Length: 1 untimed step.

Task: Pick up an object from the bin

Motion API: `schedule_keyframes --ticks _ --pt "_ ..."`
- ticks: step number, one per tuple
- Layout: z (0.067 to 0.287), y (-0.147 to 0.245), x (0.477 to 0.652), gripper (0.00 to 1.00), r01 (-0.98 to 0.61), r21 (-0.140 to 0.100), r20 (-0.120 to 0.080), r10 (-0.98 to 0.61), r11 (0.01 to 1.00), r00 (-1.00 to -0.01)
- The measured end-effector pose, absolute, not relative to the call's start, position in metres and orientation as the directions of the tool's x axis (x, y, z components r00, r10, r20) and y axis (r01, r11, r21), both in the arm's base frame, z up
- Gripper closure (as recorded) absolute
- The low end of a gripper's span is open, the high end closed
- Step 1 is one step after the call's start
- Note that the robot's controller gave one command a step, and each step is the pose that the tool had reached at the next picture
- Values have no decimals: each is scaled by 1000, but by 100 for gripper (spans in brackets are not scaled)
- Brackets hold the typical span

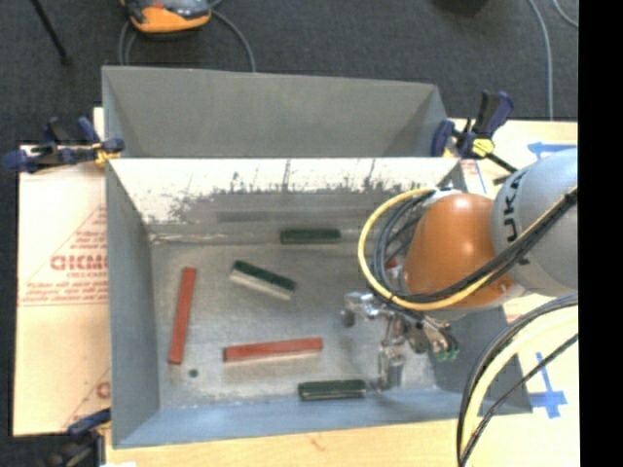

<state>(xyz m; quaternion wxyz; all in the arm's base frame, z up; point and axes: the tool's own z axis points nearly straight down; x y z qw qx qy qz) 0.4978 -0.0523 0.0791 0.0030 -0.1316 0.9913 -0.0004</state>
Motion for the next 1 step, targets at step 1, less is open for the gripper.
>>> schedule_keyframes --ticks 1 --pt "76 -26 489 0 -363 -3 -5 -363 932 -932"
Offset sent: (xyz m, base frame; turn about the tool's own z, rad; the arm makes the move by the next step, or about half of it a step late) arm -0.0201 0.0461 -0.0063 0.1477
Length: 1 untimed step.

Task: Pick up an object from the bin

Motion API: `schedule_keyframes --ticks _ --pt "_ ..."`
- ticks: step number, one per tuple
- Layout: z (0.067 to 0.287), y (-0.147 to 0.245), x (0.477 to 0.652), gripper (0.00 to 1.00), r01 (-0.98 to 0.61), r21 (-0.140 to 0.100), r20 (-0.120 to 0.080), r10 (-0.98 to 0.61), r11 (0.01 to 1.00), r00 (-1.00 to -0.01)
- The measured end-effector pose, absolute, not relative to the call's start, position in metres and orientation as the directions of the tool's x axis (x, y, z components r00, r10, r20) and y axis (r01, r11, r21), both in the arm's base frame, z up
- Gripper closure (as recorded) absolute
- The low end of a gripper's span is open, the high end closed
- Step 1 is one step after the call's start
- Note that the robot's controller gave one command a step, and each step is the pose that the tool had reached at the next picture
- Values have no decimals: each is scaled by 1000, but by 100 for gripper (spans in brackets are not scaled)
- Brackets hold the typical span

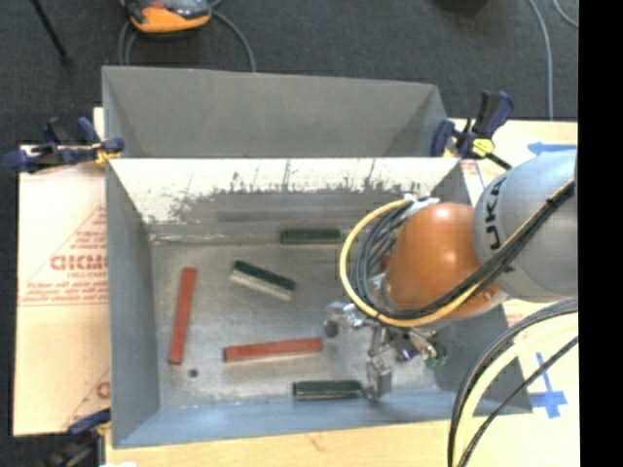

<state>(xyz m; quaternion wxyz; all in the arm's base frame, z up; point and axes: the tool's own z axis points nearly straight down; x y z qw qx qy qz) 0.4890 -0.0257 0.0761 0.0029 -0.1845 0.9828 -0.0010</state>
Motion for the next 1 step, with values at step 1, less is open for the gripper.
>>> schedule_keyframes --ticks 1 --pt "73 -7 478 100 -118 1 3 -118 993 -993"
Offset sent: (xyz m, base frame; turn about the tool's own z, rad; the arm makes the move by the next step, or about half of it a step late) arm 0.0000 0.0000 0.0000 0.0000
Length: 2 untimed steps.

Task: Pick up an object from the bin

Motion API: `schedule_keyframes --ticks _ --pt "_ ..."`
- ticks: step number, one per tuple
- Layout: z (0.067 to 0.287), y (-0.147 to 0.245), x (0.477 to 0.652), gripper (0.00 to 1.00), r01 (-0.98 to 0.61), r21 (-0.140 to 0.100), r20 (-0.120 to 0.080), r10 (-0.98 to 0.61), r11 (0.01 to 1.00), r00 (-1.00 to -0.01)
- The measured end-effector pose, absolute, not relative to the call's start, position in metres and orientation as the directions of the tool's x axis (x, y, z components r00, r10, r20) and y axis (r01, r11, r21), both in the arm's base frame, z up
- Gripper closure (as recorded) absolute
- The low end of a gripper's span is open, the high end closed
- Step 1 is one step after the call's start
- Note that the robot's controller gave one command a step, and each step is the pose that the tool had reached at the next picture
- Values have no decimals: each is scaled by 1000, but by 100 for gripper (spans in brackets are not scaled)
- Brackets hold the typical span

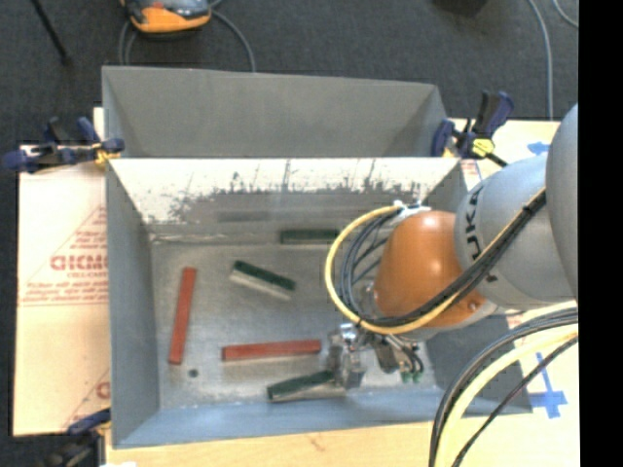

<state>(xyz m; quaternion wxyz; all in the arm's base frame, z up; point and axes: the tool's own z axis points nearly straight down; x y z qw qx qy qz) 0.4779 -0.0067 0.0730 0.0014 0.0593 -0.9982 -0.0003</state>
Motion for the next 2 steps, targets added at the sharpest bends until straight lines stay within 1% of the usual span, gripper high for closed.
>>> schedule_keyframes --ticks 1,2 --pt "75 -7 481 0 -120 -2 -9 -120 993 -993" --pt "75 -7 481 0 -121 -2 -9 -121 993 -993"
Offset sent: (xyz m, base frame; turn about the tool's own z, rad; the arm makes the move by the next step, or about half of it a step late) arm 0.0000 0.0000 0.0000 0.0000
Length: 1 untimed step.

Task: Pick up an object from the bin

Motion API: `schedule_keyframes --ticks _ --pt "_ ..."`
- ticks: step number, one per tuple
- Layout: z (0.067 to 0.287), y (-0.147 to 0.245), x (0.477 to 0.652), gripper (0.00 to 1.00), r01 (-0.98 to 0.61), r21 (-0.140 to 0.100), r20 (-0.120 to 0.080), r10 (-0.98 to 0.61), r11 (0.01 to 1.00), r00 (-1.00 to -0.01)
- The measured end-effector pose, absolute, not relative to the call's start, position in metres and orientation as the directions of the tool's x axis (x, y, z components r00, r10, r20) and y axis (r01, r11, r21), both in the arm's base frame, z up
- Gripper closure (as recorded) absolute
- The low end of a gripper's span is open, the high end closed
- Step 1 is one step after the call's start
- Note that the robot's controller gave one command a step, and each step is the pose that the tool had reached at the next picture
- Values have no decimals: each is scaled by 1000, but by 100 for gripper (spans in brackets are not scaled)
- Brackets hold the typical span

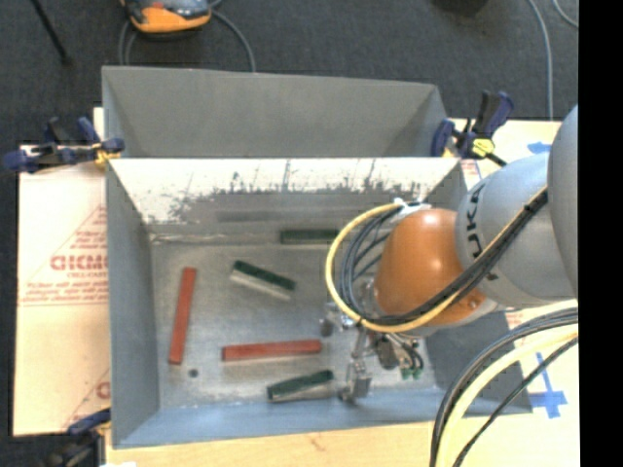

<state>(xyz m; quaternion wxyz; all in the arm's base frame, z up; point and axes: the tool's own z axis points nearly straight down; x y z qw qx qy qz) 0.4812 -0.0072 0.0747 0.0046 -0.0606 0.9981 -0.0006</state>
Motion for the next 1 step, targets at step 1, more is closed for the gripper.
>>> schedule_keyframes --ticks 1 --pt "76 50 486 100 -21 1 -4 -21 1000 -1000"
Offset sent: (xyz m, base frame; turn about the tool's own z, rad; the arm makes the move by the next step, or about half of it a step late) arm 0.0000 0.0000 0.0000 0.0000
